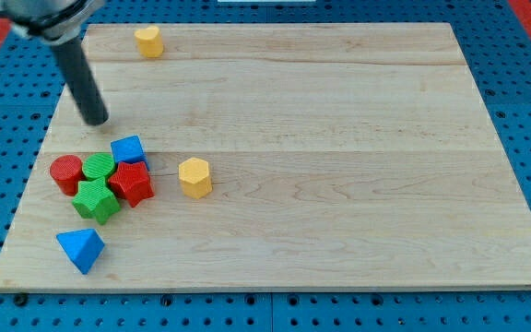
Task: Put the cube at the top right side of red star
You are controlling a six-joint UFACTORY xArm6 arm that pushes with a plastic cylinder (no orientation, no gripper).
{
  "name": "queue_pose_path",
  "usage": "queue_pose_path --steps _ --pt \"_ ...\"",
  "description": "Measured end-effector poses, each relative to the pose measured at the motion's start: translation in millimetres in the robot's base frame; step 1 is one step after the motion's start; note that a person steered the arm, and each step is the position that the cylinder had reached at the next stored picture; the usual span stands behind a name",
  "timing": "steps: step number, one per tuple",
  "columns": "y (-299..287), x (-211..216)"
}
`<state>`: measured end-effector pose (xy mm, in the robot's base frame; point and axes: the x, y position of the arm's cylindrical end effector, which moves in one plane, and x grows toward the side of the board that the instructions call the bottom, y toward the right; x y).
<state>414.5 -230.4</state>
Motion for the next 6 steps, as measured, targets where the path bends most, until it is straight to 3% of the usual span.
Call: queue_pose_path --steps 1,2,3,4,6 --pt "24.1 24.0" --pt "64.1 16.3" --pt "25.9 -5.1" --pt "-48.4 14.3" --pt "-74.5 99.9"
